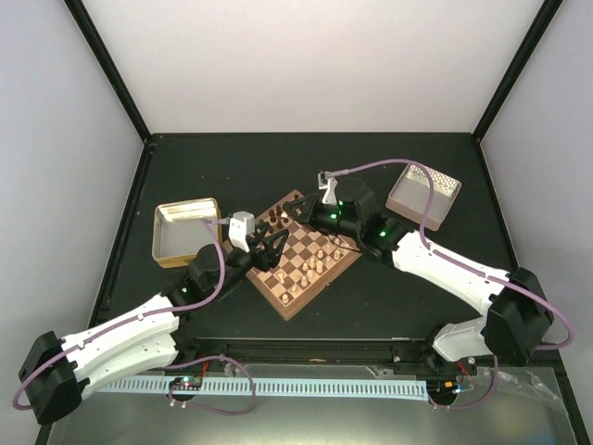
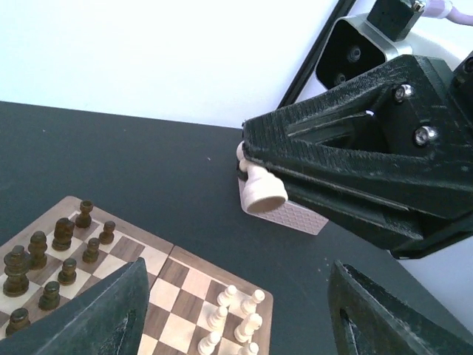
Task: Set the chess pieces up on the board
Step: Place the chess piece on the chessboard.
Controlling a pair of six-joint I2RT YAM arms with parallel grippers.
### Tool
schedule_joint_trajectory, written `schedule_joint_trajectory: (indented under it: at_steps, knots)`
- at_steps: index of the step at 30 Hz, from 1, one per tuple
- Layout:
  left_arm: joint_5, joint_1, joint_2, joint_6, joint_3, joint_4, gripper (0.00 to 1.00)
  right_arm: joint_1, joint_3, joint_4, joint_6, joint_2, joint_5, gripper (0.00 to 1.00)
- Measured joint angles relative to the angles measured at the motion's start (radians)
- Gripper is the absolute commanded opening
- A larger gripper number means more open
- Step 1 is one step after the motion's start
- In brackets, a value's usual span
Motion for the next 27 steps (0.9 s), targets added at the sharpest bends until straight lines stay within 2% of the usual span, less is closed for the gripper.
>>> schedule_joint_trajectory:
  at_steps: [8, 18, 27]
  knots:
    - [0.006, 0.031, 0.046, 0.107, 0.0, 0.005, 0.58, 0.0, 0.0, 0.039, 0.013, 0.029, -0.127, 0.07]
    - [-0.002, 0.031, 0.004, 0.269, 0.0, 0.011, 0.59, 0.0, 0.0, 0.053, -0.027, 0.044, -0.194, 0.07]
    - [0.032, 0.031, -0.013, 0.331, -0.004, 0.049, 0.37, 0.0, 0.0, 0.053, -0.053, 0.054, -0.214, 0.07]
